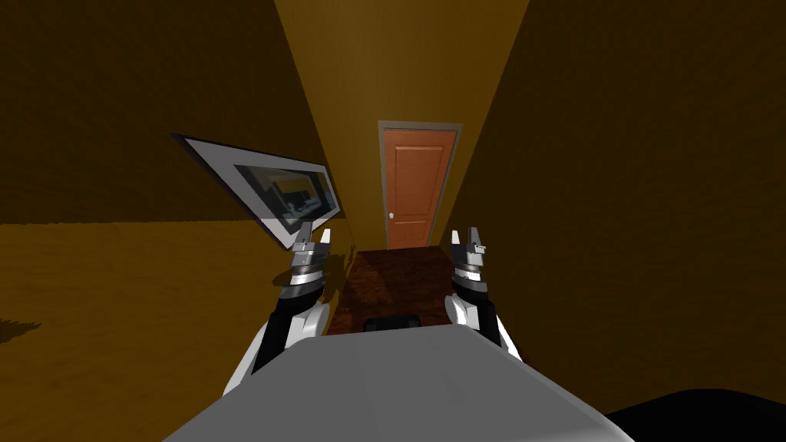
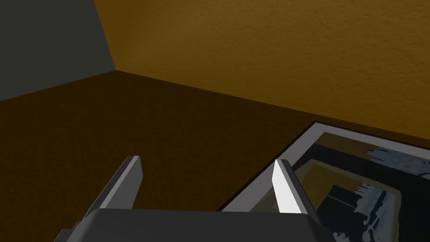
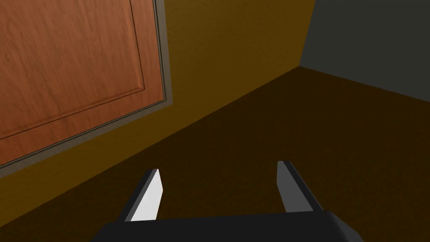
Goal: Pull the door open
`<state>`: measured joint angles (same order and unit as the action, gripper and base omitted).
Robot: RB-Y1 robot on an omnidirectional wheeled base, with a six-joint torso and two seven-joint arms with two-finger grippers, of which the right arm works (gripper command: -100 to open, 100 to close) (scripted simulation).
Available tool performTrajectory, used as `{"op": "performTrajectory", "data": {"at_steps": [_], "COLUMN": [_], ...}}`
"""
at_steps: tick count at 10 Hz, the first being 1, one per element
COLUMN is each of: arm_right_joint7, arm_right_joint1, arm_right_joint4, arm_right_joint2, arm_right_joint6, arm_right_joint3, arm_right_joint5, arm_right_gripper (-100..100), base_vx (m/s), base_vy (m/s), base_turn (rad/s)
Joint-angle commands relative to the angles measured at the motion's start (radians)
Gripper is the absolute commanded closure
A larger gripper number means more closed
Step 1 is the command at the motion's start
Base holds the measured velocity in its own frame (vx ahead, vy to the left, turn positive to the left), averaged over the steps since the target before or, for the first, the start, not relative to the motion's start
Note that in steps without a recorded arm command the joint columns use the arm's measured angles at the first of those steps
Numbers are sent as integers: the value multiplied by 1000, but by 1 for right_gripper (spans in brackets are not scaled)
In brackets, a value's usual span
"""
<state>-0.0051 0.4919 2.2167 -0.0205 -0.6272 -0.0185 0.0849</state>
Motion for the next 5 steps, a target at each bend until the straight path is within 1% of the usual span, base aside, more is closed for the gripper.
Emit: {"op": "performTrajectory", "data": {"at_steps": [1,3,5], "arm_right_joint7": [-36,-65,-100], "arm_right_joint1": [-9,-16,-25], "arm_right_joint4": [-32,-56,-87], "arm_right_joint2": [14,23,34], "arm_right_joint6": [-4,-7,-11], "arm_right_joint3": [8,14,21], "arm_right_joint5": [10,18,28], "arm_right_gripper": [-100,-100,-100], "base_vx": [107,185,146], "base_vy": [11,23,34], "base_turn": [23,13,15]}}
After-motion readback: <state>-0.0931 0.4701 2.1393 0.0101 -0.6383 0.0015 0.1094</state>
